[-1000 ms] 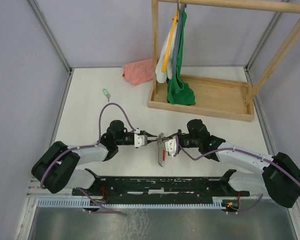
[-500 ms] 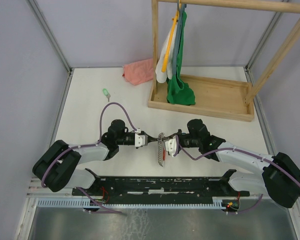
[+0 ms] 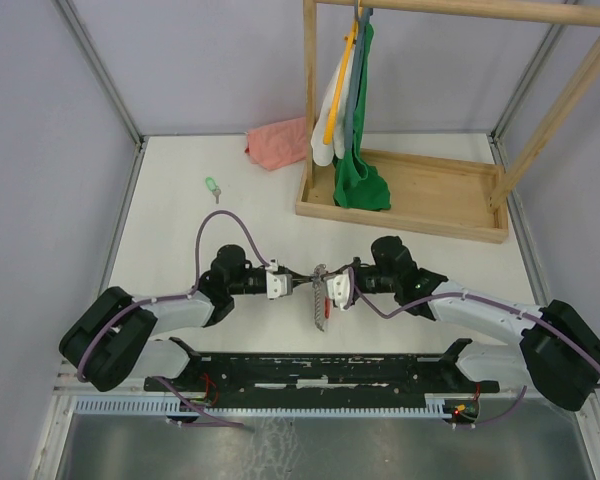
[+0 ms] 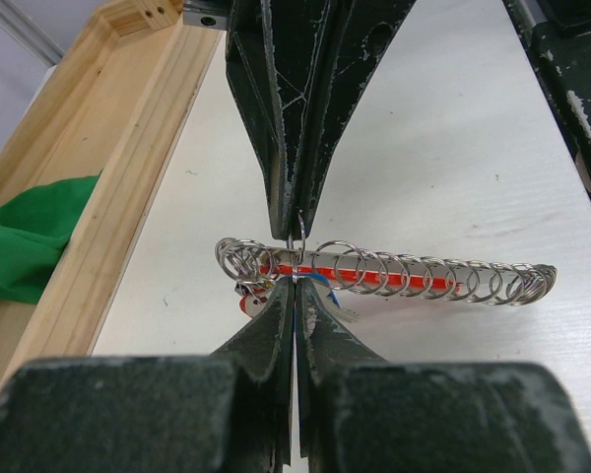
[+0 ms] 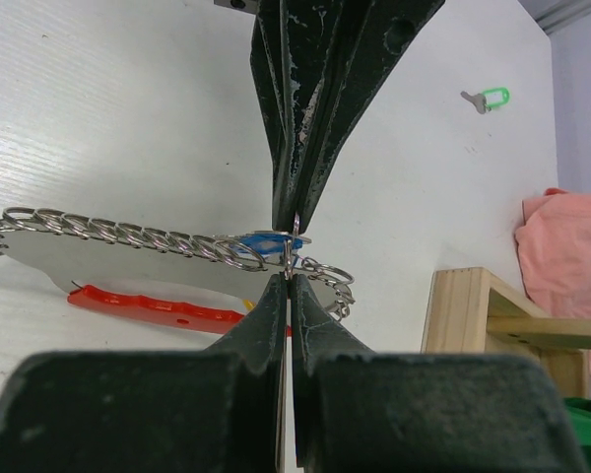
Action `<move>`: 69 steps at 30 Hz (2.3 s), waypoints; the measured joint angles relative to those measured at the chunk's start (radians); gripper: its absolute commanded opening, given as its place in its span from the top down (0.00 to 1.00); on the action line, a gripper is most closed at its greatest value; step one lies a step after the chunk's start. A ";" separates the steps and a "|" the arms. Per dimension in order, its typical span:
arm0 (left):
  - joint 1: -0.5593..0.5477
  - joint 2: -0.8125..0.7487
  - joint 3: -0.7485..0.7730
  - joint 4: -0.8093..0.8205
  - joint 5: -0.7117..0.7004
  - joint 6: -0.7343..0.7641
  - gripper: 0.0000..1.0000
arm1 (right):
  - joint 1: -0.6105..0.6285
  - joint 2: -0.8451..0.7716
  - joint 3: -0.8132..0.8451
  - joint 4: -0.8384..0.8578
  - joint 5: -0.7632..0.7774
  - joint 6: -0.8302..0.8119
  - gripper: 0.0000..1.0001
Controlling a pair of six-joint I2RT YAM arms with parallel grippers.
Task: Put the keys on the keyring
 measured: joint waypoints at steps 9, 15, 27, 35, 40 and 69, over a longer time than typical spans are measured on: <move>-0.040 -0.016 -0.010 0.006 -0.067 0.002 0.97 | -0.005 0.037 0.017 -0.012 0.006 0.022 0.99; -0.079 -0.050 -0.011 0.002 -0.103 0.027 0.97 | -0.006 0.056 0.031 -0.026 0.044 0.061 0.99; -0.095 -0.053 -0.014 -0.021 -0.245 0.052 0.97 | -0.007 0.047 0.032 -0.034 0.084 0.065 0.99; -0.095 -0.012 -0.018 -0.006 -0.270 0.051 0.97 | -0.008 0.009 0.002 0.008 0.088 0.024 0.99; -0.095 -0.012 -0.019 0.007 -0.269 0.051 0.97 | -0.008 0.009 0.000 0.013 0.088 0.006 0.99; -0.095 -0.012 -0.023 0.027 -0.239 0.051 0.97 | -0.008 0.026 0.000 0.024 0.065 -0.011 0.99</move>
